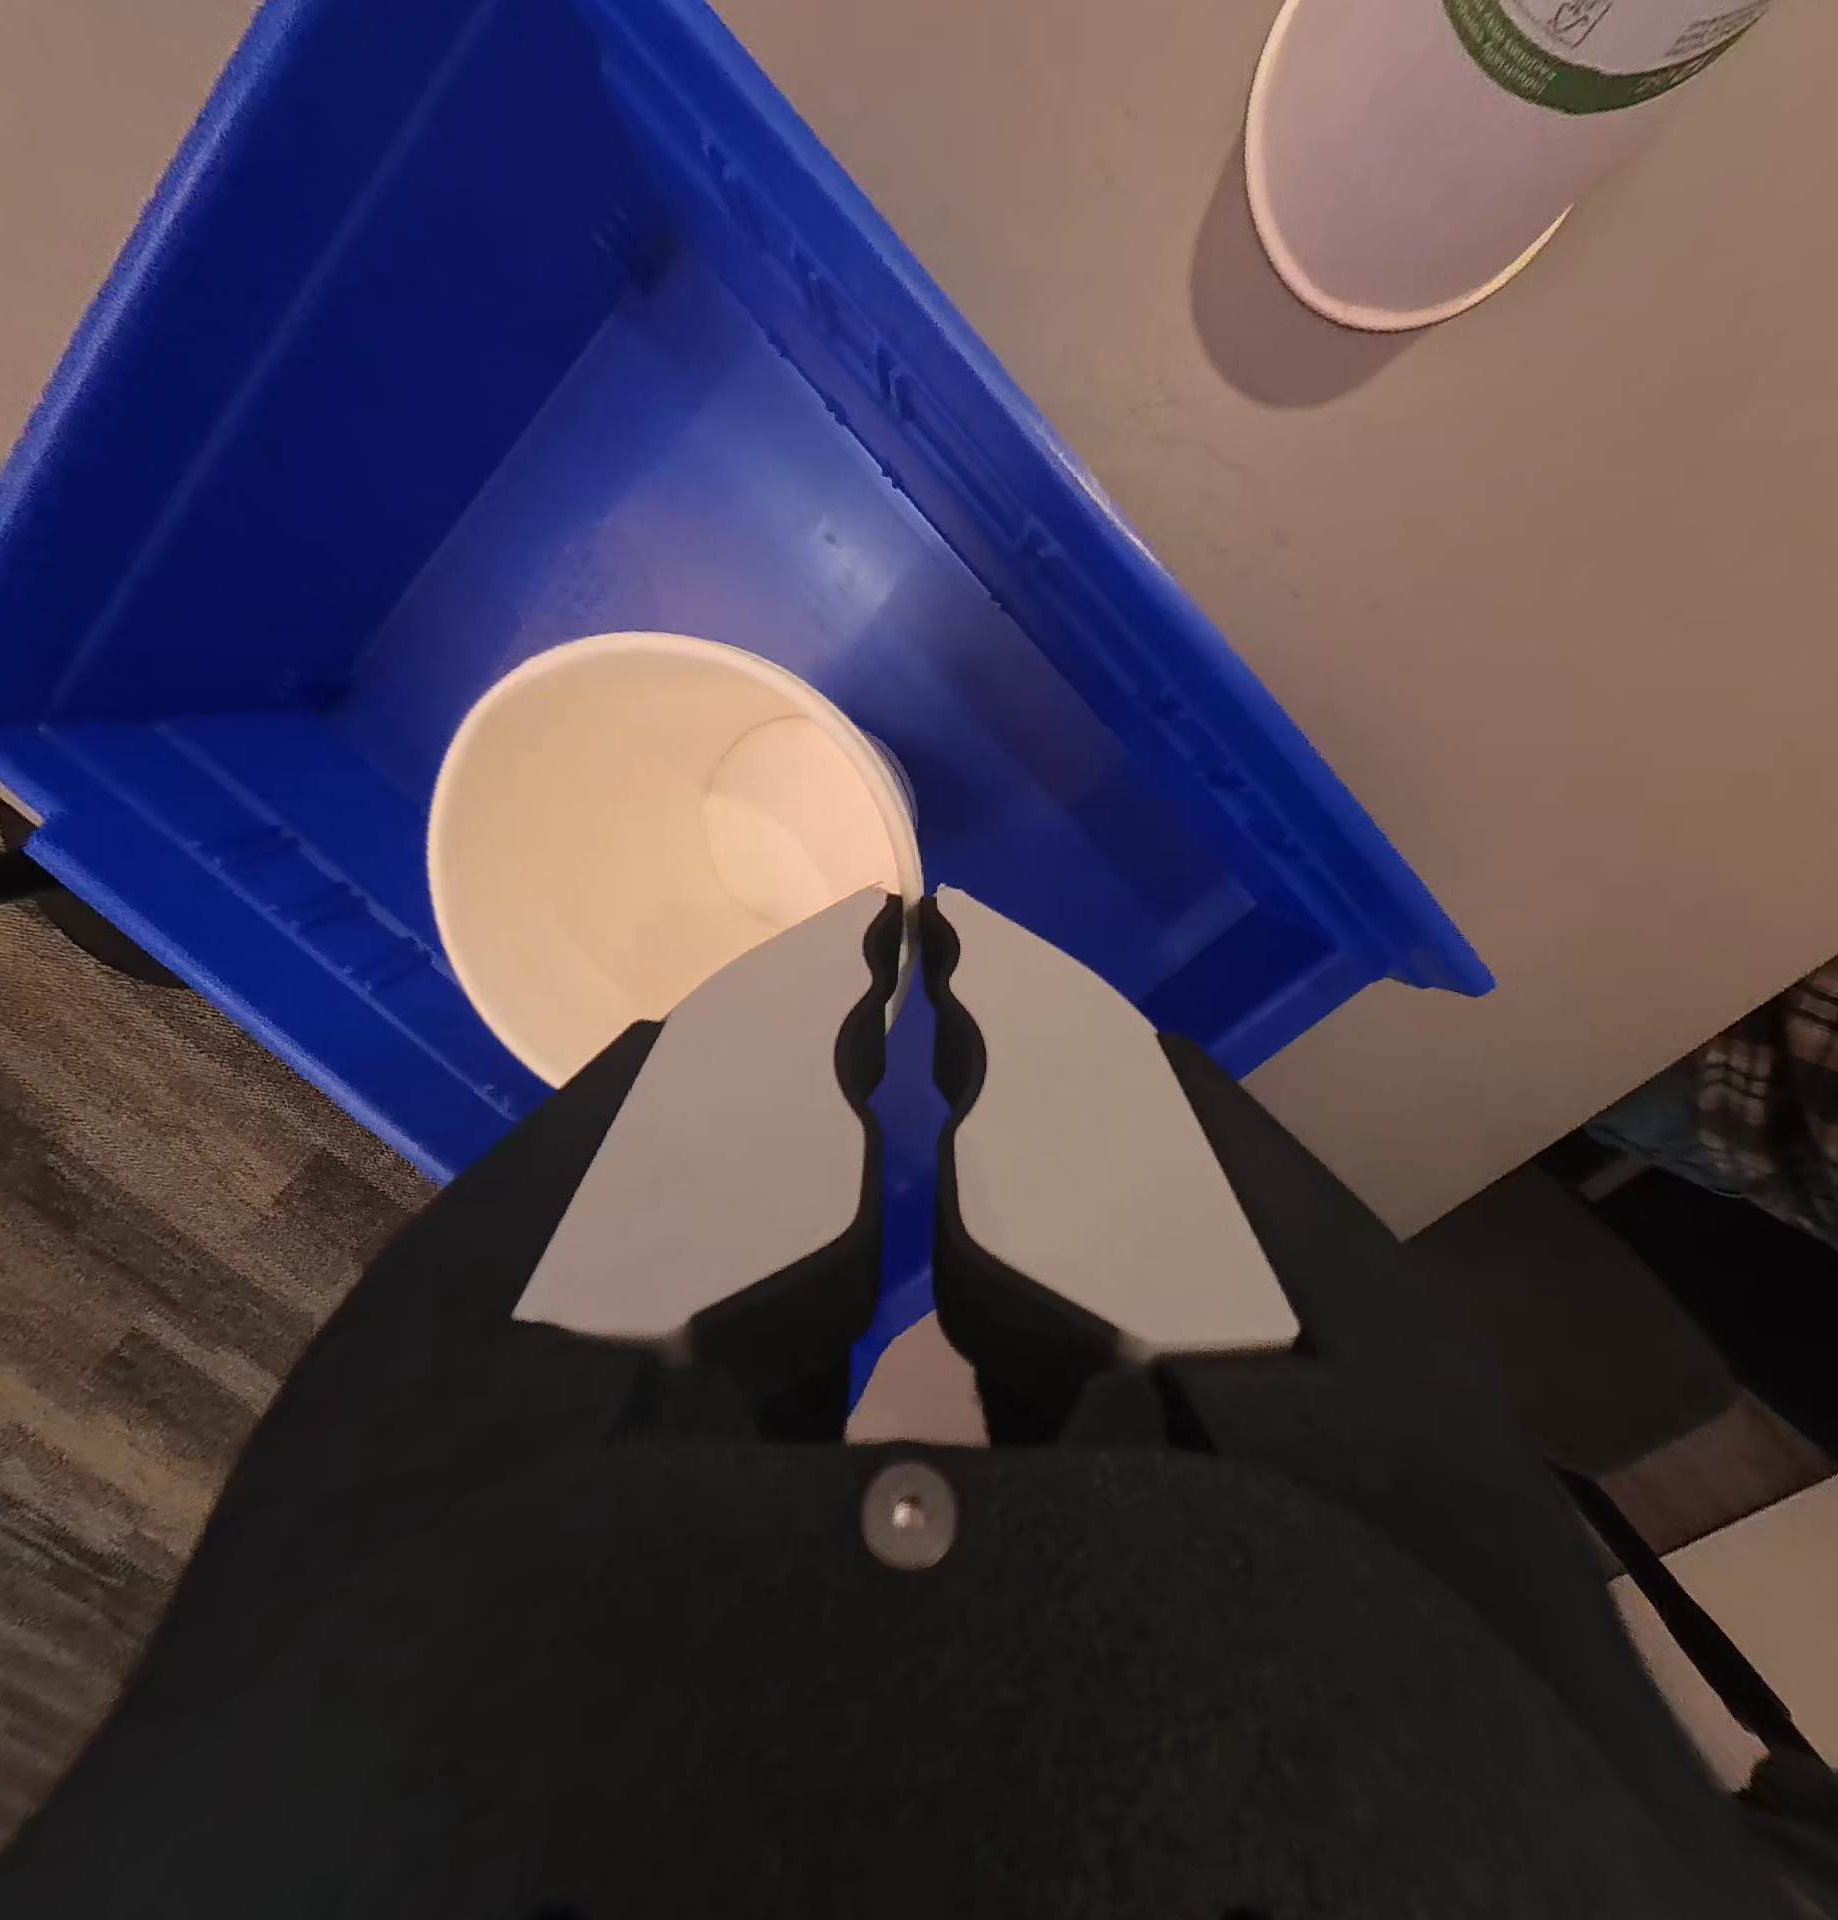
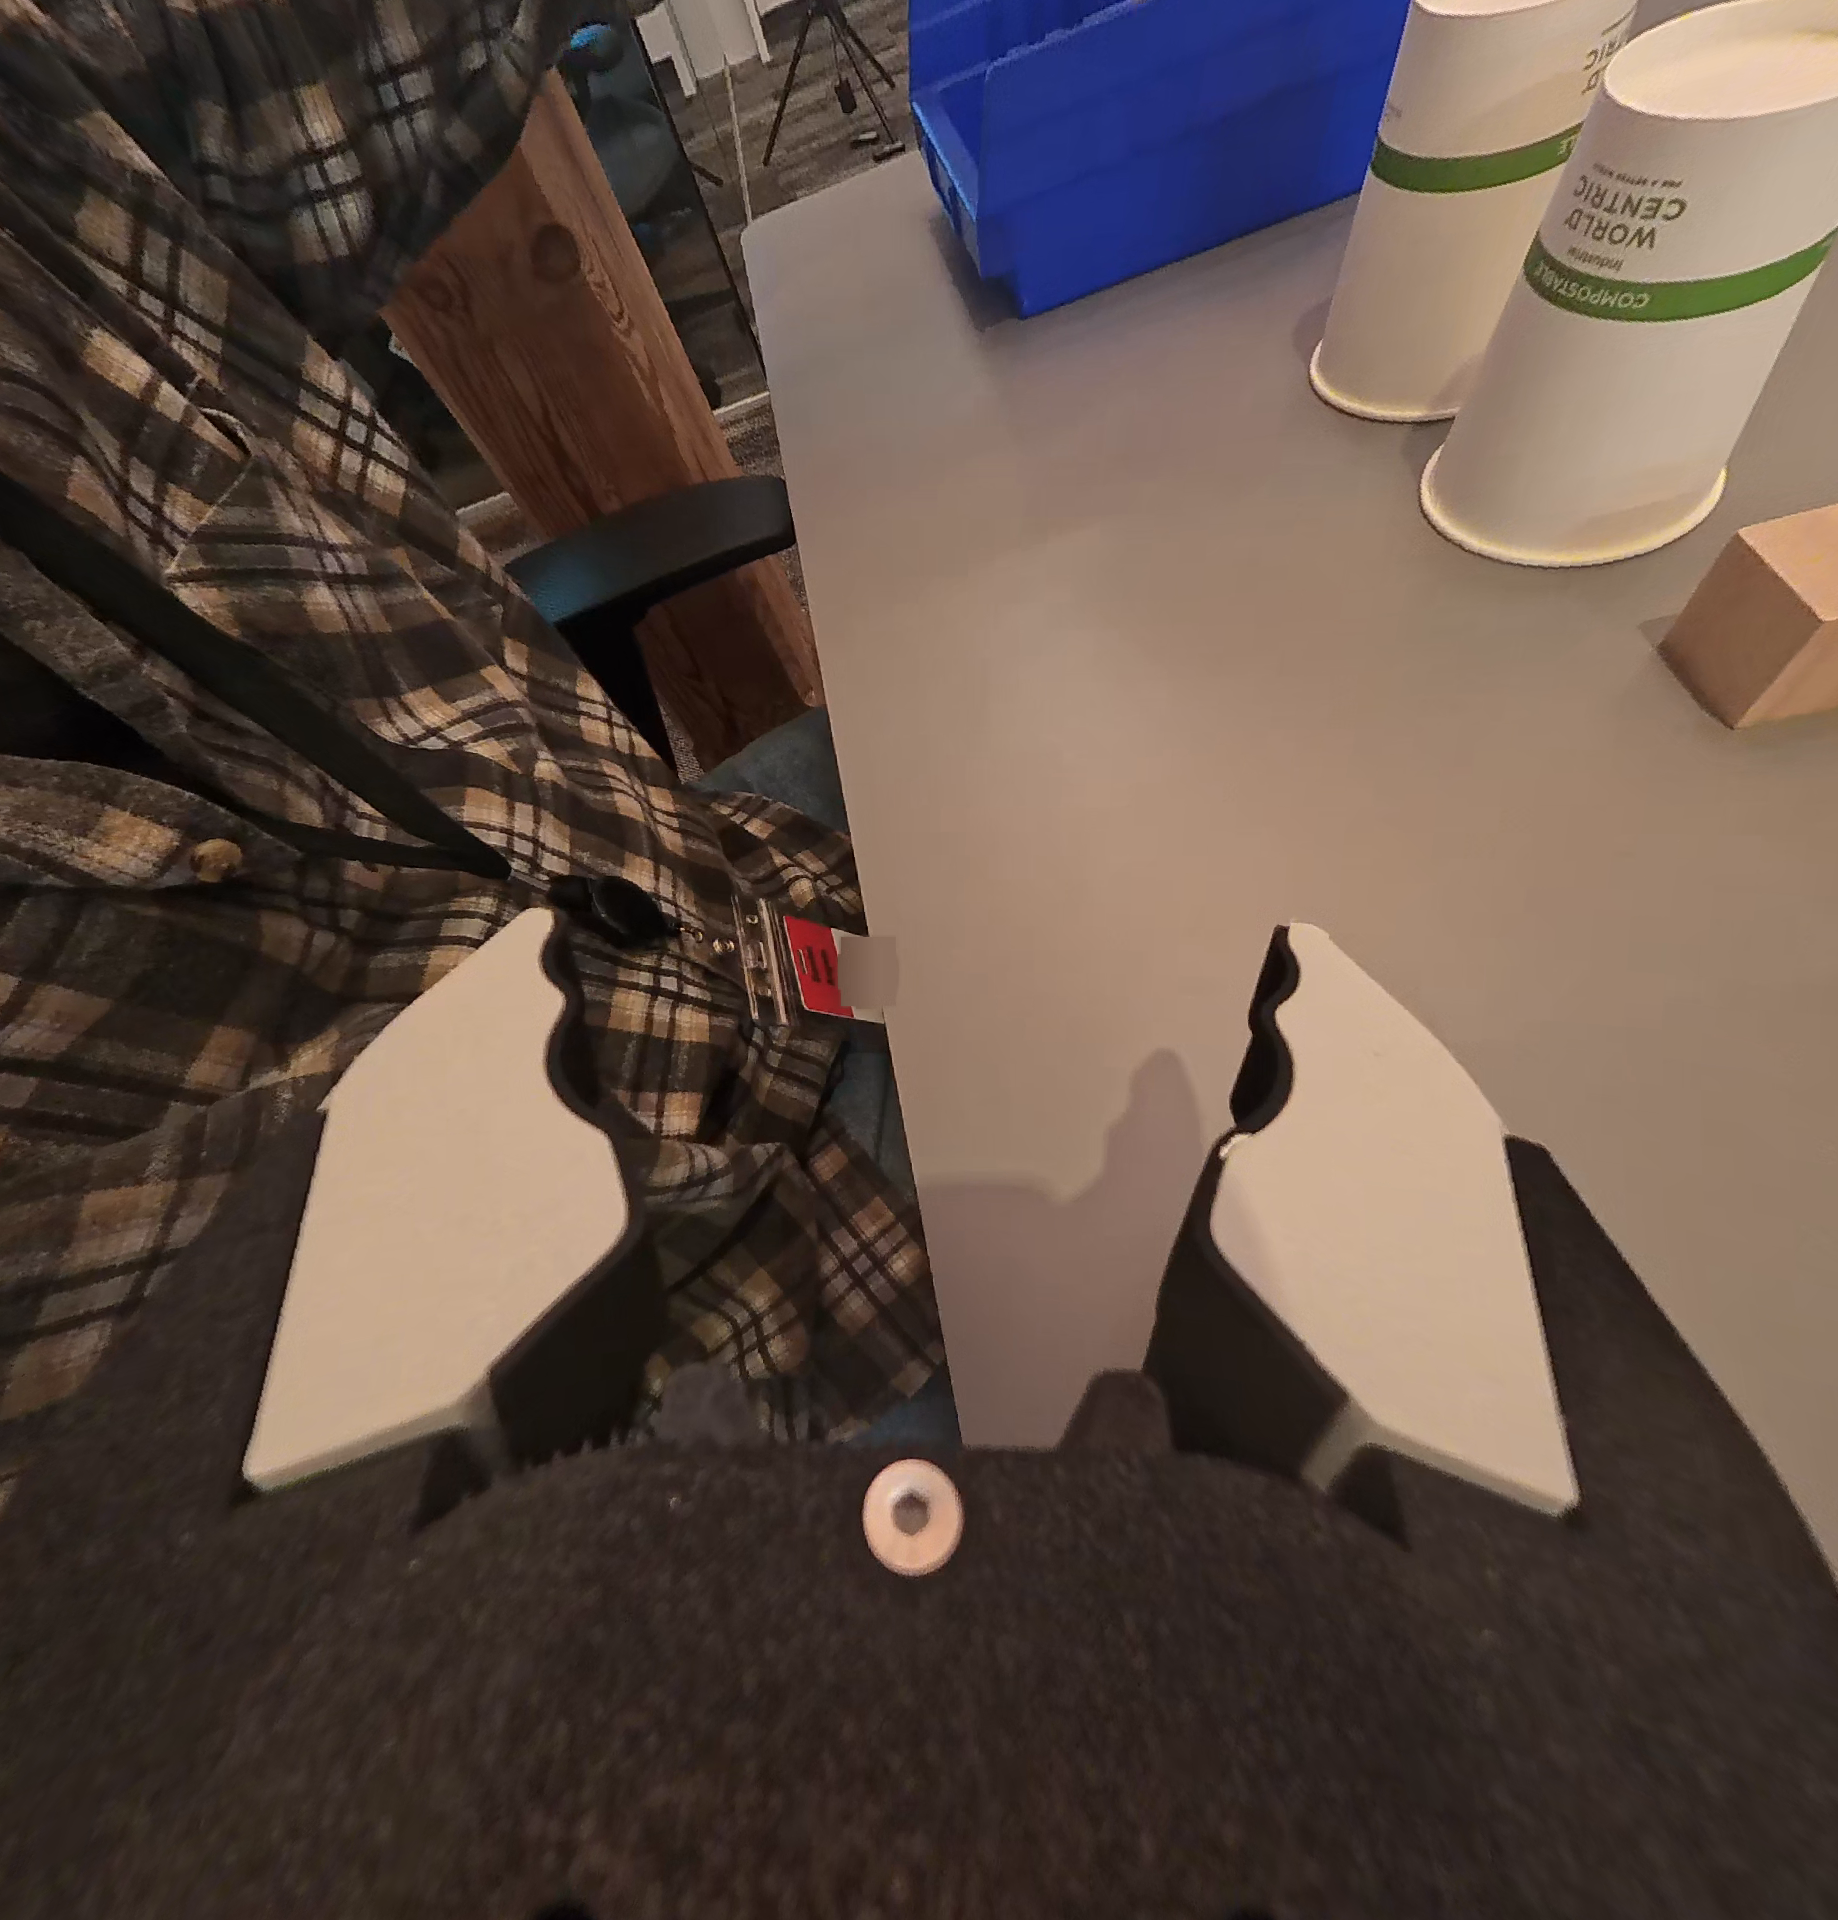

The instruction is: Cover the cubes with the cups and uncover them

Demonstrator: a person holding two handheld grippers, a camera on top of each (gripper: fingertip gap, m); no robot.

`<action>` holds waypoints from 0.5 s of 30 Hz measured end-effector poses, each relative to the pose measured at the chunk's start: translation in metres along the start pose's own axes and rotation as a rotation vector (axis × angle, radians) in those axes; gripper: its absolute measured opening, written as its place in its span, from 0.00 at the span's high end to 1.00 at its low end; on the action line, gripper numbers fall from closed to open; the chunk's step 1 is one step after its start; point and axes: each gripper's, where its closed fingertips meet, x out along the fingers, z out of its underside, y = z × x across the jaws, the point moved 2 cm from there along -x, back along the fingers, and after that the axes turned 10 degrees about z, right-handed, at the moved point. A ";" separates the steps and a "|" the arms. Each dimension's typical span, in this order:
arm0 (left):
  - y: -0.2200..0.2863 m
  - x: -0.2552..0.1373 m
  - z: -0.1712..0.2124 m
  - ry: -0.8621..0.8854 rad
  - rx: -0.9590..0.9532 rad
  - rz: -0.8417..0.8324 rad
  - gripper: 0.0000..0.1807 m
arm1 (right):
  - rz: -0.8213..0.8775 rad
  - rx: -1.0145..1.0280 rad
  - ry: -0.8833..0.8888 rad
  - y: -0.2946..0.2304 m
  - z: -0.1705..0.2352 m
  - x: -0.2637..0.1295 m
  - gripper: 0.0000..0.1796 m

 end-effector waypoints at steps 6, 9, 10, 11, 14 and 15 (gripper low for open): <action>0.002 0.002 0.007 0.004 -0.033 0.045 0.98 | -0.014 -0.007 -0.007 -0.003 0.000 0.005 0.33; 0.005 0.002 0.009 0.011 -0.045 0.068 0.98 | -0.017 -0.006 -0.012 -0.004 0.001 0.006 0.33; 0.006 0.001 0.010 0.014 -0.047 0.081 0.98 | -0.019 -0.005 -0.013 -0.004 0.001 0.006 0.33; 0.009 0.001 0.010 0.019 -0.049 0.098 0.98 | -0.020 -0.004 -0.014 -0.005 0.001 0.006 0.33; 0.014 -0.002 0.010 0.036 -0.057 0.138 0.98 | -0.025 -0.006 -0.017 -0.006 0.001 0.007 0.33; 0.016 -0.002 0.010 0.038 -0.060 0.148 0.98 | -0.026 -0.006 -0.019 -0.006 0.001 0.007 0.33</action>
